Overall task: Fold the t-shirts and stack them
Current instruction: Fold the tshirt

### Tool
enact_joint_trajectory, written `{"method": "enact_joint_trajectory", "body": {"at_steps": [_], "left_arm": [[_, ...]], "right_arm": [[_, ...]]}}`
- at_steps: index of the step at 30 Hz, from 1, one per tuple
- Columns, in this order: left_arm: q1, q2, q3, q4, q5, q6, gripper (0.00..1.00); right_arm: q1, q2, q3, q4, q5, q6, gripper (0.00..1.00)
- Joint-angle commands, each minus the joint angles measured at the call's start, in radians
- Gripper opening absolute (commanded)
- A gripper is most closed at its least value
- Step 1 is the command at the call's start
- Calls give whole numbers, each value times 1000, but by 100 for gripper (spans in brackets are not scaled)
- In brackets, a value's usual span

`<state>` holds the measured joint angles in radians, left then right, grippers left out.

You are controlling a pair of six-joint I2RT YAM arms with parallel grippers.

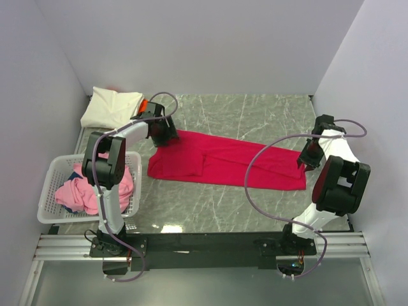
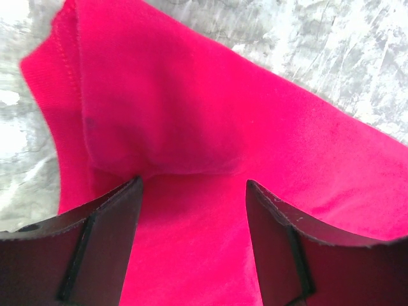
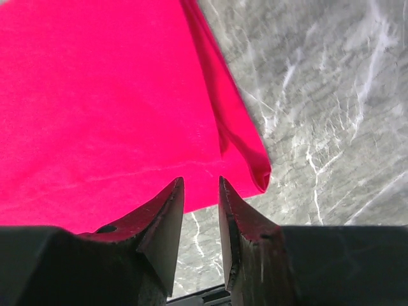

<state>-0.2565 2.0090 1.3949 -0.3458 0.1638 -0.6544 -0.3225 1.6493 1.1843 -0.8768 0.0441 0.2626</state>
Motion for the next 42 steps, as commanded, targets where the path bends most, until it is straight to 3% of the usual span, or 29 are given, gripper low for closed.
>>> {"method": "enact_joint_trajectory", "body": {"at_steps": [1, 9, 15, 24, 35, 42], "left_arm": [[0, -76, 52, -41, -33, 29, 72], [-1, -165, 67, -91, -24, 9, 72], [-12, -205, -40, -59, 32, -48, 72], [-4, -34, -8, -58, 89, -27, 72], [14, 270, 383, -203, 3, 58, 72], [16, 499, 728, -222, 28, 70, 72]], "right_arm": [[22, -36, 60, -16, -12, -8, 36], [138, 55, 46, 50, -79, 38, 36], [158, 115, 11, 130, -108, 64, 35], [163, 185, -17, 114, -116, 89, 34], [198, 173, -78, 33, -158, 191, 33], [318, 67, -236, 30, -181, 288, 34]]}}
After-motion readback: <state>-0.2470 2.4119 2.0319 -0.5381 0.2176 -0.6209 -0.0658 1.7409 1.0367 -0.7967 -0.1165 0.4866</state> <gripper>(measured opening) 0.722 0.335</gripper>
